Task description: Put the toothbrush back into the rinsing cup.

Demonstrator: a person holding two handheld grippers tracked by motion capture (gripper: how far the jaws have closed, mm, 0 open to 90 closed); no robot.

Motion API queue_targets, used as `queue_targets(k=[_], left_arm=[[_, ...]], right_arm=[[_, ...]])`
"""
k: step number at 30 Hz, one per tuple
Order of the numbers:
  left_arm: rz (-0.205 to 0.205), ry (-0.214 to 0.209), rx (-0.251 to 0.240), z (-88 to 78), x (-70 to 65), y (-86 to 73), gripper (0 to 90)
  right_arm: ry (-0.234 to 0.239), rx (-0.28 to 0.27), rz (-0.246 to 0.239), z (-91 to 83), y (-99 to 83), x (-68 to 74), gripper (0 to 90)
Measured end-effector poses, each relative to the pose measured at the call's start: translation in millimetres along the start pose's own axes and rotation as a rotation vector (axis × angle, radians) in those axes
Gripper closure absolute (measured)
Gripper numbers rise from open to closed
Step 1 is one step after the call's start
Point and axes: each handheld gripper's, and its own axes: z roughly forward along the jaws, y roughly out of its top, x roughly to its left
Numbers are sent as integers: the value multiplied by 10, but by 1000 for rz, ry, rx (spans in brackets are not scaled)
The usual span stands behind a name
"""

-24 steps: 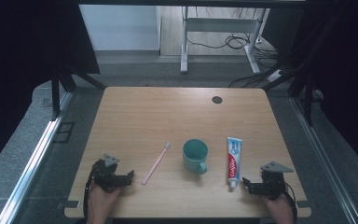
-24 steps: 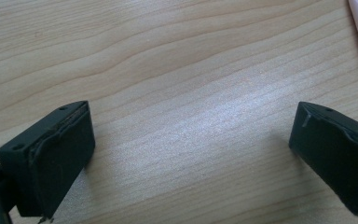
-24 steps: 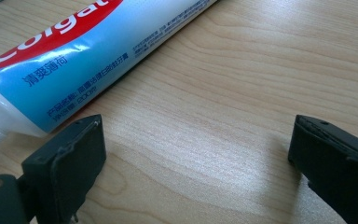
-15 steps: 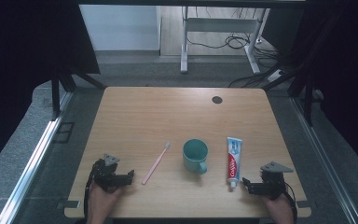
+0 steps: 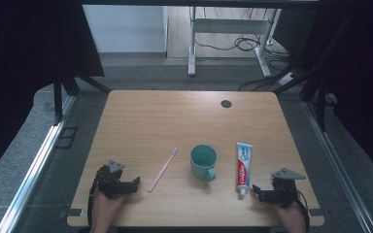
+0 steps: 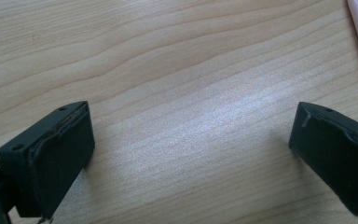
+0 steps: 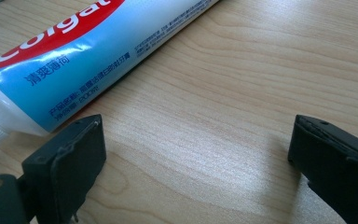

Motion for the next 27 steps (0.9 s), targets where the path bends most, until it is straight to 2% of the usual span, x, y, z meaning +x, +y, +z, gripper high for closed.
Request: queue_targets(k=[11,15,21,26,27], left_arm=[[23,-25,26,-24,-12,33,41],[19,-43,32,-45,-8,42,60],[46,-58,68,-92,6,89,78],[100,-58,114,-121,-35,123,95],[100,-58,114,-121,-35,123,95]], right_arm=[[-1,0,1,-1,-1,2,39],[-2,0,2,-1,-1,3,40],[-2,0,3,-1,-1,4,39],[-3,0,3,-2,-1,5,40],[-3,0,4,-2,-1,5,39]])
